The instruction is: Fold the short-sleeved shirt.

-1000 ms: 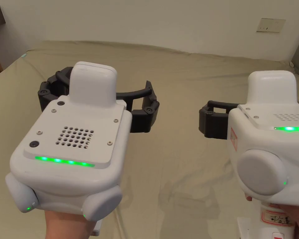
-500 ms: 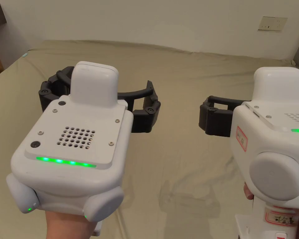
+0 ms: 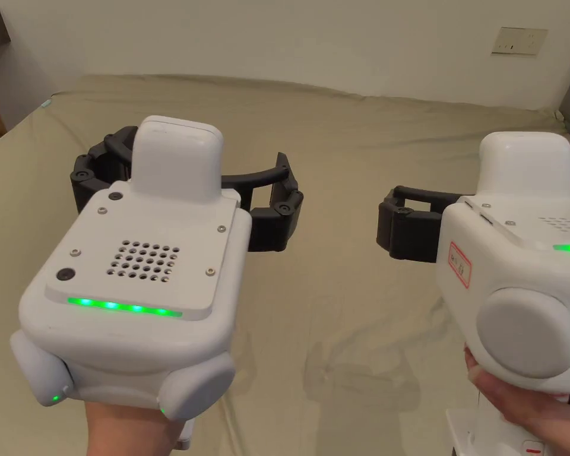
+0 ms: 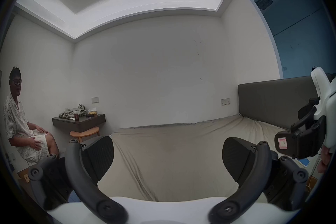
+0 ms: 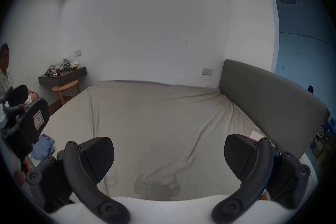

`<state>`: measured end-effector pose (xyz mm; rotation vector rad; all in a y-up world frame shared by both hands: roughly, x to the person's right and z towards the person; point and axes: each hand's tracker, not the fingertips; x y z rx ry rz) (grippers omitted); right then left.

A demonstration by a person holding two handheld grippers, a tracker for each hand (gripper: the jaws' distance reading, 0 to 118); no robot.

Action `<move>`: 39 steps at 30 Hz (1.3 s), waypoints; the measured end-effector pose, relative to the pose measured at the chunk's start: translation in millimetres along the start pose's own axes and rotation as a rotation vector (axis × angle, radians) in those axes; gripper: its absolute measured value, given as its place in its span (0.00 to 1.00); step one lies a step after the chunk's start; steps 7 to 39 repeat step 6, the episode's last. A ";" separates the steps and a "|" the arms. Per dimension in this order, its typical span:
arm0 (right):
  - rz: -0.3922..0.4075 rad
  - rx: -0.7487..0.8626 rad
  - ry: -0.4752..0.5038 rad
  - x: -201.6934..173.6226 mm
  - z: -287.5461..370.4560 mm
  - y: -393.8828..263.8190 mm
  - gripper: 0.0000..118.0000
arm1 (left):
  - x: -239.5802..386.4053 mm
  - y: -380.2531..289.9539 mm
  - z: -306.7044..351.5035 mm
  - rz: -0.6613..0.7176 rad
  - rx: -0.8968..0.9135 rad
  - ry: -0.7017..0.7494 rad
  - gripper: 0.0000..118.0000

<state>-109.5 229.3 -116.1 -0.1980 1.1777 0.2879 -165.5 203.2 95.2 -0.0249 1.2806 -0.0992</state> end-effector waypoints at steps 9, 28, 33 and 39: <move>0.123 0.244 0.064 0.8 13.0 -17.0 1.00 | 1.1 -0.5 -0.7 -0.002 -0.001 -0.001 0.99; 0.123 0.244 0.064 0.8 13.0 -17.0 1.00 | 1.1 -0.5 -0.7 -0.002 -0.001 -0.001 0.99; 0.123 0.244 0.064 0.8 13.0 -17.0 1.00 | 1.1 -0.5 -0.7 -0.002 -0.001 -0.001 0.99; 0.123 0.244 0.064 0.8 13.0 -17.0 1.00 | 1.1 -0.5 -0.7 -0.002 -0.001 -0.001 0.99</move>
